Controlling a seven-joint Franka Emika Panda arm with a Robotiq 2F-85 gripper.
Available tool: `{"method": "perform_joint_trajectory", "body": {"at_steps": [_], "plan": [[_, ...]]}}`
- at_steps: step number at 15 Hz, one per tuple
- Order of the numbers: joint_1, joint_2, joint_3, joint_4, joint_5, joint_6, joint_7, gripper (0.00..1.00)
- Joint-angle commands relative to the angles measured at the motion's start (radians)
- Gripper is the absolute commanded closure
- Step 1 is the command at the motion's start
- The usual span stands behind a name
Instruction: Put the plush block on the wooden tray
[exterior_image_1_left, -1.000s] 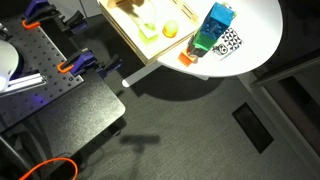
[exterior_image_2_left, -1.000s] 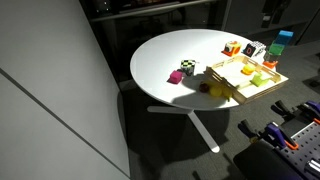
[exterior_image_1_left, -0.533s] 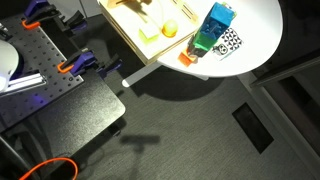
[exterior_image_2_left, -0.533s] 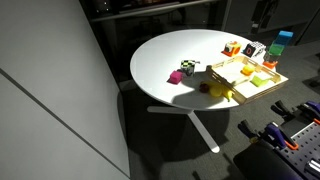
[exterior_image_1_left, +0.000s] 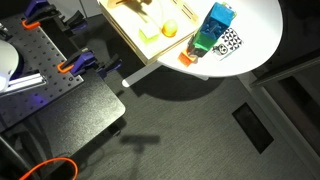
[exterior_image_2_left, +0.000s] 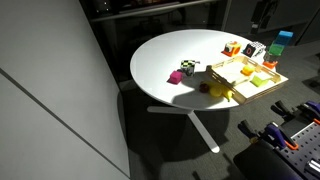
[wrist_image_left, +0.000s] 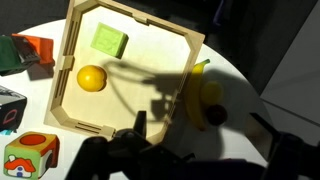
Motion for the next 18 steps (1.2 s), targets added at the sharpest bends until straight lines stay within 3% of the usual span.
{"method": "perform_joint_trajectory", "body": {"at_steps": [1,10,18], "plan": [[-0.016,0.034,0.011,0.003,-0.001,0.048,-0.007,0.00],[-0.031,0.212,0.018,0.042,0.036,0.240,-0.095,0.00],[-0.055,0.395,0.079,0.168,0.033,0.313,-0.315,0.00]]}}
